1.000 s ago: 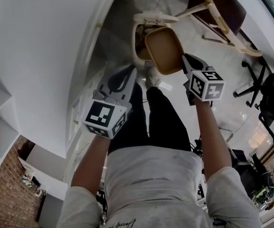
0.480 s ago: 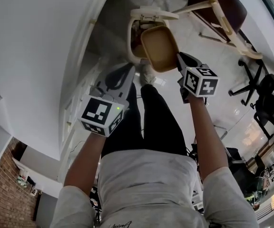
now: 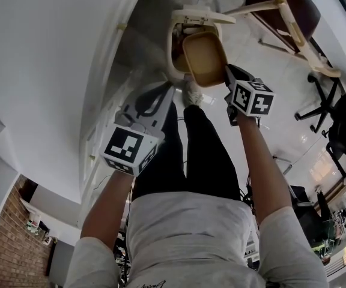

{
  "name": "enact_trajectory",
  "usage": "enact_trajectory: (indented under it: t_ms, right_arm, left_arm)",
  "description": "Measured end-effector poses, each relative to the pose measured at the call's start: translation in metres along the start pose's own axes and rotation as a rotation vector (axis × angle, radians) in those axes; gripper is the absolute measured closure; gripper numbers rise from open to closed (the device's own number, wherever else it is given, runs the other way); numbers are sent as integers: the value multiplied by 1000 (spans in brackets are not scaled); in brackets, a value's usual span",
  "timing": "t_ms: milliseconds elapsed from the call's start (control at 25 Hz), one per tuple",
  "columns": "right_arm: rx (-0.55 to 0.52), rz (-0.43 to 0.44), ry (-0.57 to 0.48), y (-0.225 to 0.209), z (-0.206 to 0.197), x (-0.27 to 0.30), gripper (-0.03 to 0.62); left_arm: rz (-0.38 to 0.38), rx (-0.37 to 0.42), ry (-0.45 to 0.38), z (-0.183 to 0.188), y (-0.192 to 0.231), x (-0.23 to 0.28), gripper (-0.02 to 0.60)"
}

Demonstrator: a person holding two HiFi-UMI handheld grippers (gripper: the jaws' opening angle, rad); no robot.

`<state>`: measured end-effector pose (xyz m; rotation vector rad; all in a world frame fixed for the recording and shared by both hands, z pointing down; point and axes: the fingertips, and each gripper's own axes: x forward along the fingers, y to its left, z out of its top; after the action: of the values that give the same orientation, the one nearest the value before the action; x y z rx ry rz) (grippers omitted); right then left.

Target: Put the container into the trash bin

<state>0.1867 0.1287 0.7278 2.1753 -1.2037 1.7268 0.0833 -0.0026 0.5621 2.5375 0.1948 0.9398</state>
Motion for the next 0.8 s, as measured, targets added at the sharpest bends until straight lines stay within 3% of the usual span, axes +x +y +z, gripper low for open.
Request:
enact_trajectory:
  t_ms: [800]
  right_arm:
    - [78, -83, 87, -19, -21, 73, 557]
  left_arm:
    - [-43, -7, 52, -10, 29, 16, 565]
